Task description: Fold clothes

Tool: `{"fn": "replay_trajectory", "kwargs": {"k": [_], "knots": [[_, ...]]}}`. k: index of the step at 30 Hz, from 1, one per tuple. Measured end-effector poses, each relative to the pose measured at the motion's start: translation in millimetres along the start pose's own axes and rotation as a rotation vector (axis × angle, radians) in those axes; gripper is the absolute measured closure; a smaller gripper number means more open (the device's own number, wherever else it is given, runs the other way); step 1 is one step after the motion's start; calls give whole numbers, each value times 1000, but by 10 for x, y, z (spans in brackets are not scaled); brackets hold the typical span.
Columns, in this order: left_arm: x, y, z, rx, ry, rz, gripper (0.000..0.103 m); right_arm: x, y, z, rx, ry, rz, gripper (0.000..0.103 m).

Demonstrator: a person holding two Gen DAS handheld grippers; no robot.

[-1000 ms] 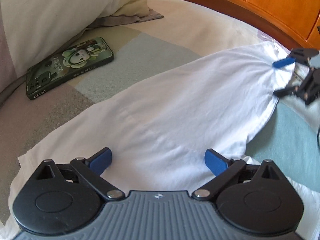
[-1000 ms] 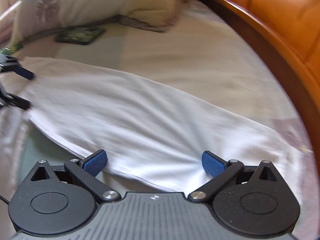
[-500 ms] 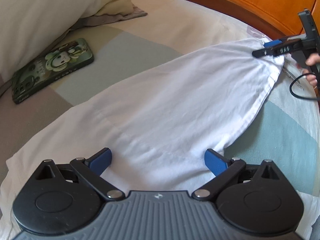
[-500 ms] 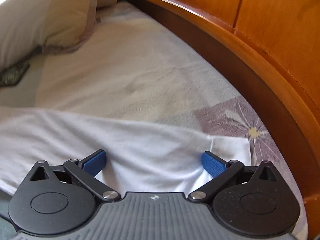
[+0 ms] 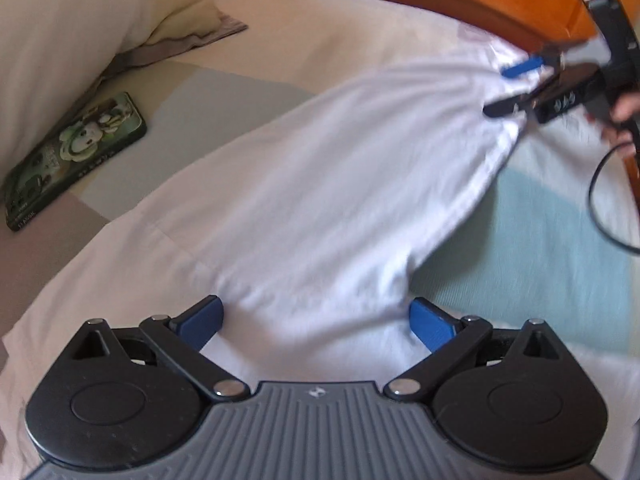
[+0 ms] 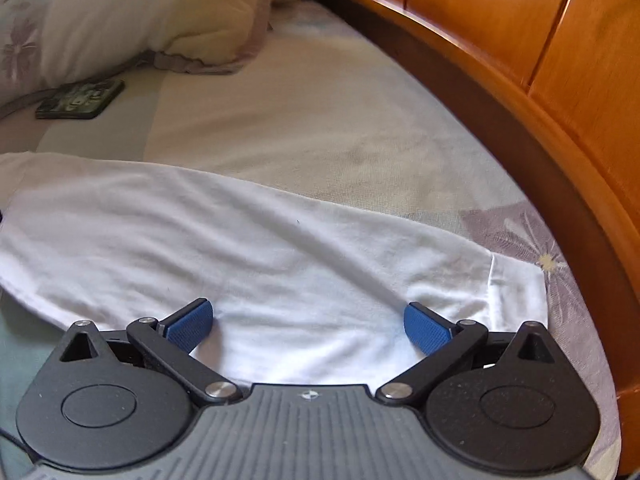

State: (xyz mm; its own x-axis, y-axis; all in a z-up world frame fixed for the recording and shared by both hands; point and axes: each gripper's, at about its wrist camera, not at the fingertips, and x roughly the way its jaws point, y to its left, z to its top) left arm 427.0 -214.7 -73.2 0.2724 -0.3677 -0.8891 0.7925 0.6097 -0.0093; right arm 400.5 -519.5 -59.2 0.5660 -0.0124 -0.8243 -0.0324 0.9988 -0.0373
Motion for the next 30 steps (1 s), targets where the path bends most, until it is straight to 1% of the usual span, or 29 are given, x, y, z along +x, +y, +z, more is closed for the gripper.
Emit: {"fn": "replay_trajectory", "kwargs": {"k": [1,2,5,8,11,14,16,19,21,23,24,27,28,30], "knots": [[-22,3,-21,6,4,-2,3,-25,-13,-33,-7,-14,-1,0],[-51,12,-36,2,8,-2,3,-39,-28,-14,-2,3,-12,0],[-179,63,-48,-62,11,8,4,-95,-9,72,23,52,-44,0],[-318,51,-95,-100,-20,31,4,-243,211,148,-21,-16,-2,0],[-370,-9,-185,-103,-17,58,4,-319,641,233,-94,-87,96,0],[-358,-2,-324,-151,17,90,4,-309,1150,270,-180,-138,223,0],[-373,37,-455,-193,35,124,4,-279,1483,262,-236,-150,300,0],[-480,114,-672,-230,54,180,4,-280,1929,197,-352,-161,400,0],[-570,158,-817,-257,64,205,4,-299,2154,118,-424,-156,454,0],[-640,202,-953,-287,79,228,4,-288,2272,30,-462,-124,488,0],[-668,225,-1018,-307,85,236,4,-279,2323,-13,-479,-107,501,0],[-736,276,-1174,-373,85,241,4,-186,2292,-153,-493,-33,475,0],[-755,283,-1214,-391,83,243,4,-217,2247,-211,-504,-49,464,0],[-789,292,-1285,-424,79,247,4,-267,2170,-240,-520,-29,442,0]]}}
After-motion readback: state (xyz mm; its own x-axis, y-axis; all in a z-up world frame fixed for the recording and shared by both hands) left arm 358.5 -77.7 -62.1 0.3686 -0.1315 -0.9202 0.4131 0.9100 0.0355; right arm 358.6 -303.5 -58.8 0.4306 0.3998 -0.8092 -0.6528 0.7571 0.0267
